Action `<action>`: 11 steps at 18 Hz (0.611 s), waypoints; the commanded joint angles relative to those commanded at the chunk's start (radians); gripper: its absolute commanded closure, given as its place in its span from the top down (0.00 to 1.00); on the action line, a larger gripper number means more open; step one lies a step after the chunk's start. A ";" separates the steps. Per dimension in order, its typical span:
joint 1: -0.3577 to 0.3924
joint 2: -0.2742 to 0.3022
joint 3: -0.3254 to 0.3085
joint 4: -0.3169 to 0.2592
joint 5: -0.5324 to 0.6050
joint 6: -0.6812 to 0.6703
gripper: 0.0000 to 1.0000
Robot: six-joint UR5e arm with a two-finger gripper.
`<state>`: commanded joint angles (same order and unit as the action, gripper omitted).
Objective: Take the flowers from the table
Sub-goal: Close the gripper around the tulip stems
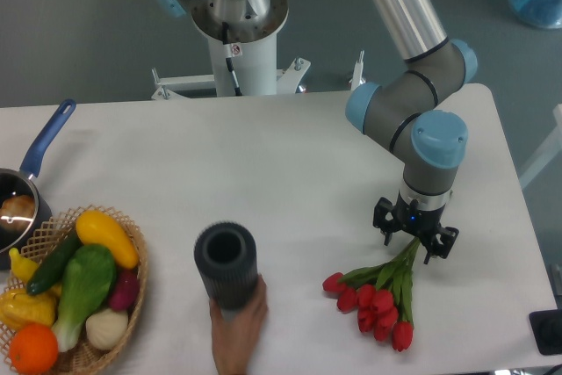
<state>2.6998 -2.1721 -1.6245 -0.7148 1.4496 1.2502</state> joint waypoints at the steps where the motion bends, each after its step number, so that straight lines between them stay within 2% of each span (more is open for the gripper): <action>1: 0.000 0.000 0.000 0.000 0.000 0.000 0.55; 5: 0.002 0.000 0.000 -0.002 0.002 0.000 0.36; 9: 0.002 0.003 0.003 -0.002 0.003 -0.005 0.28; 11: 0.002 0.005 0.003 -0.002 0.003 -0.006 0.28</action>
<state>2.7013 -2.1675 -1.6214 -0.7164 1.4527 1.2441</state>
